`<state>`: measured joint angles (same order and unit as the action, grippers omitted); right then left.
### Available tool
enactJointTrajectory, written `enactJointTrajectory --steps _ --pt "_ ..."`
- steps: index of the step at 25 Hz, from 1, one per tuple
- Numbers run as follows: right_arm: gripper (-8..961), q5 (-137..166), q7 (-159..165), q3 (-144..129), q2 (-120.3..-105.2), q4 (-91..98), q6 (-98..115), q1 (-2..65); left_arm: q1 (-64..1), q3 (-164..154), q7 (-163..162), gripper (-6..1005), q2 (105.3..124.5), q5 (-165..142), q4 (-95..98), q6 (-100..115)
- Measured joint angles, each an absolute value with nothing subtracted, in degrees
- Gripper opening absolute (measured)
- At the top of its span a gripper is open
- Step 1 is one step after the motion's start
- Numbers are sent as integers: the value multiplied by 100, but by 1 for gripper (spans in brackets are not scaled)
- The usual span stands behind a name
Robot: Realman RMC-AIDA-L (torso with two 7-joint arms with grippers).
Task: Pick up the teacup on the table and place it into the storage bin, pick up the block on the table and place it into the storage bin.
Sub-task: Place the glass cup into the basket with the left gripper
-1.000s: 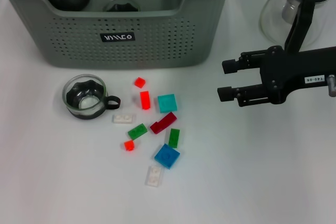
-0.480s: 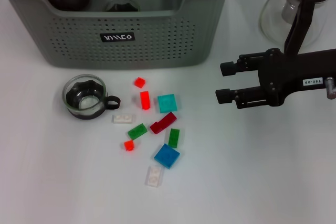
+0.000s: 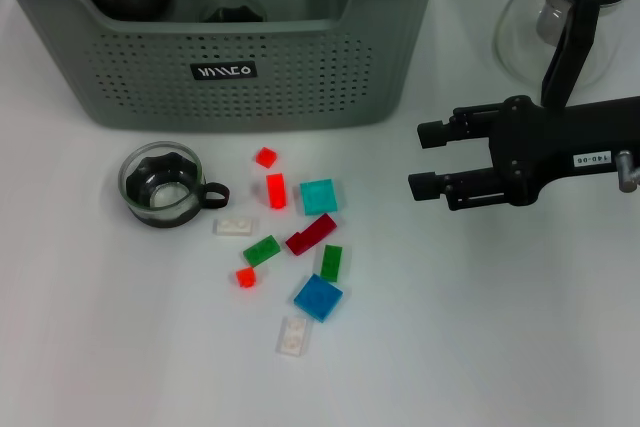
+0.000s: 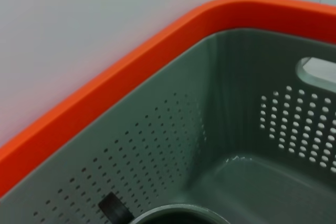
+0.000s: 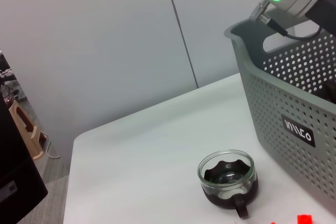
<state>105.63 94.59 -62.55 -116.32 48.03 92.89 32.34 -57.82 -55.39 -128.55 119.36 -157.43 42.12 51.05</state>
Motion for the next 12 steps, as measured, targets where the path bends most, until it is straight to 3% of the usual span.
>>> enactJointTrajectory --steps 12 --pt "748 10637 9415 -6231 -11637 4743 9289 3234 -5736 -5560 -13002 69 11963 -15754 4161 5158"
